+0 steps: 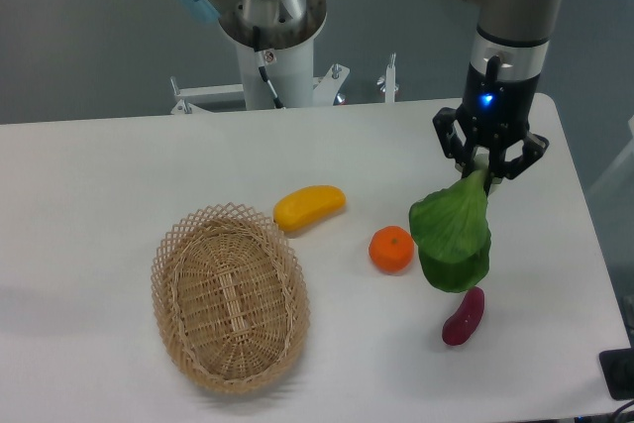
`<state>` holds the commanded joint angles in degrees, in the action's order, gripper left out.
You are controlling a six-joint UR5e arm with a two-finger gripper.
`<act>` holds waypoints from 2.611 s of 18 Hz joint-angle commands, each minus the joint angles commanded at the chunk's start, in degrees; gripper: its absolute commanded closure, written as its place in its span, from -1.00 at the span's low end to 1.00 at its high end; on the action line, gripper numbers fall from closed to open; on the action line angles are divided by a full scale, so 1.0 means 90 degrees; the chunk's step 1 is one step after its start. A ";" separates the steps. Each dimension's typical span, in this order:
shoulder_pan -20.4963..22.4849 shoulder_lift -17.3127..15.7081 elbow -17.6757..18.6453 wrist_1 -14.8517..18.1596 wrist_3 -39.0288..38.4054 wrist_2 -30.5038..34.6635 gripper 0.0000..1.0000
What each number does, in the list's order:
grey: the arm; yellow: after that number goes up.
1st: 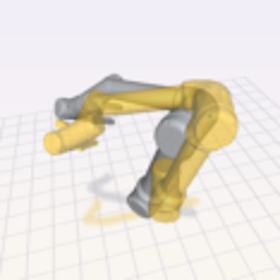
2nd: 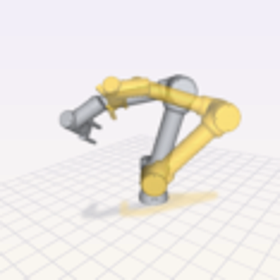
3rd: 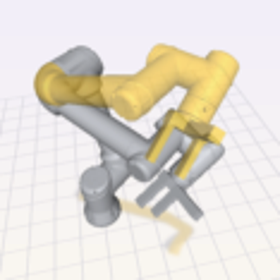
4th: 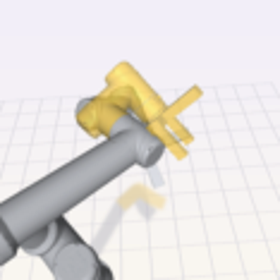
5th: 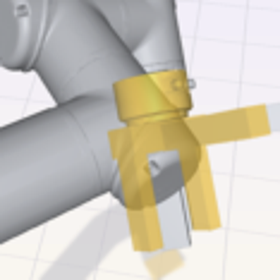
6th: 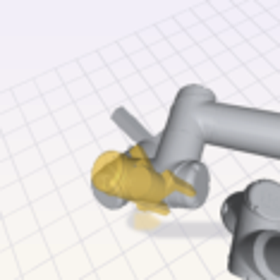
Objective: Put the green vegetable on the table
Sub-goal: 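Lower the held green bok choy toward the table beside the orange, then open the gripper to release the bok choy onto the table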
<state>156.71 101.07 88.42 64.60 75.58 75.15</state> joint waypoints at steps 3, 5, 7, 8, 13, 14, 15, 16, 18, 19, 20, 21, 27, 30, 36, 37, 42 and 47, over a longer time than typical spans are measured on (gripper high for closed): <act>0.0019 0.0010 0.0020 0.0010 0.0147 -0.0010 0.54; 0.0049 0.0000 0.0068 0.0010 0.0167 0.0000 0.54; 0.0058 0.0000 0.0117 0.0010 0.0370 0.0000 0.54; 0.0049 0.0000 0.0166 0.0010 0.0449 0.0010 0.54; 0.0078 -0.0088 0.0507 0.0000 0.1035 0.0010 0.54; 0.0088 -0.0098 0.0643 0.0000 0.1152 0.0010 0.54; 0.0097 -0.0146 0.0761 -0.0019 0.1346 0.0010 0.55; 0.0126 -0.0156 0.0829 -0.0078 0.1600 0.0010 0.55; 0.0282 -0.0166 0.0947 -0.0088 0.2001 0.0010 0.54; 0.0351 -0.0166 0.1005 -0.0088 0.2167 0.0010 0.54; 0.0409 -0.0166 0.1045 -0.0088 0.2381 0.0010 0.55; 0.0487 -0.0156 0.1084 -0.0078 0.2606 0.0010 0.55; 0.0984 0.0136 0.1367 -0.0175 0.4246 0.0068 0.56; 0.1239 0.0477 0.1406 -0.0360 0.4940 0.0097 0.56; 0.1474 0.0917 0.1981 -0.1385 0.5702 0.0273 0.56; 0.1484 0.0976 0.2108 -0.1629 0.5810 0.0273 0.56; 0.1572 0.0996 0.2344 -0.1924 0.5860 0.0283 0.56; 0.1582 0.0996 0.2354 -0.1943 0.5831 0.0273 0.29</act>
<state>170.95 110.04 109.60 47.11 128.06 77.61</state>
